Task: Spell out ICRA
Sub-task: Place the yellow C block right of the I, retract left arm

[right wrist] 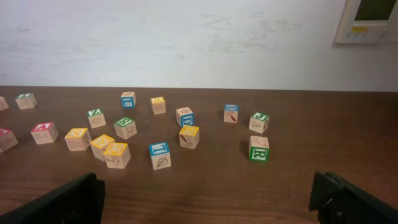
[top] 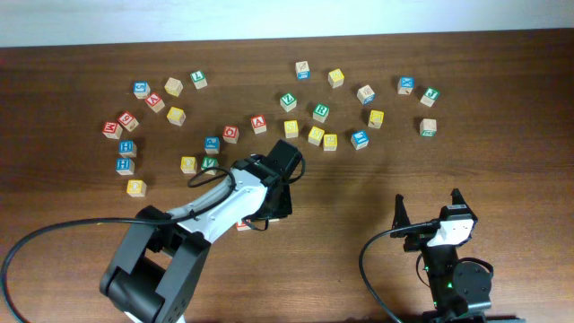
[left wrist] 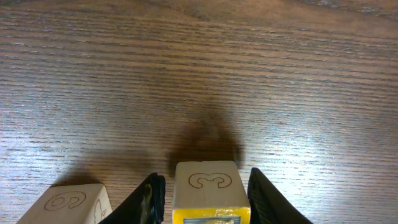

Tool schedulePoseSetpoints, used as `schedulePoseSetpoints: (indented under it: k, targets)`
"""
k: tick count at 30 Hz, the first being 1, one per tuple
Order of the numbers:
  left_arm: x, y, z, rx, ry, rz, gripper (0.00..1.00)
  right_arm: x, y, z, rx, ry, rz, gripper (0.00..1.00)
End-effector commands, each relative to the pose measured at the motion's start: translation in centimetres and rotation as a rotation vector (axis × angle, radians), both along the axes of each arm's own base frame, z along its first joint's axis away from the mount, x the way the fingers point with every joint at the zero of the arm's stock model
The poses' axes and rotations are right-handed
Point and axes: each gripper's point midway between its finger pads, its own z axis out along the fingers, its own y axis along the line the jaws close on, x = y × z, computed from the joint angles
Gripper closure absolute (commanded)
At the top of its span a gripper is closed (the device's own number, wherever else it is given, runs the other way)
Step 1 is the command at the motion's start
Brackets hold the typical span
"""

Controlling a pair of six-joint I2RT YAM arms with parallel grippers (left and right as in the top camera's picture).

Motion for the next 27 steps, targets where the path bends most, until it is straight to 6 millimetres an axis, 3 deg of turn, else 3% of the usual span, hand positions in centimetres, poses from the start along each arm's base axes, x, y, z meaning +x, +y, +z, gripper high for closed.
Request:
schedulePoseSetpoints:
  k: [1,2,5,9,13,15,17,20,23,24,25,27]
  targets:
    - [-0.4,-0.3,0.2,-0.013,0.005,-0.033,0.72,0.0,-0.2,-0.3,0.002,0.006,-0.007,0.01]
    - [-0.6,-0.5,0.2,-0.024,0.014,-0.052,0.77,0.0,-0.2,-0.3,0.002,0.006,-0.007,0.02]
    - [-0.6,-0.6,0.2,-0.027,0.016,-0.072,0.77,0.0,-0.2,-0.3,0.003,0.006,-0.007,0.02]
    - [-0.5,-0.4,0.2,-0.026,0.016,-0.067,0.59,0.0,-0.2,-0.3,0.002,0.006,-0.007,0.02]
    - [0.2,-1.0,1.0,-0.039,-0.003,-0.067,0.55,0.0,-0.2,-0.3,0.002,0.006,-0.007,0.02]
    - [1.3,-1.6,2.7,-0.049,-0.023,-0.082,0.53,0.0,-0.2,-0.3,0.002,0.006,-0.007,0.02]
    - [3.7,-2.0,5.7,-0.069,-0.073,-0.083,0.50,0.0,-0.2,-0.3,0.002,0.006,-0.007,0.02]
    - [6.0,-1.0,9.8,-0.074,-0.111,-0.079,0.48,0.0,-0.2,-0.3,0.002,0.006,-0.007,0.02]
    - [8.7,3.5,15.1,-0.026,-0.163,0.036,0.45,0.0,-0.2,-0.3,0.002,0.006,-0.007,0.02]
    - [9.6,7.1,16.7,0.039,-0.192,0.112,0.09,0.0,-0.2,-0.3,0.002,0.006,-0.007,0.02]
    - [9.8,9.3,17.0,0.072,-0.197,0.158,0.01,0.0,-0.2,-0.3,0.002,0.006,-0.007,0.02]
    - [9.2,14.9,16.8,0.114,-0.138,0.290,0.01,0.0,-0.2,-0.3,0.002,0.006,-0.007,0.02]
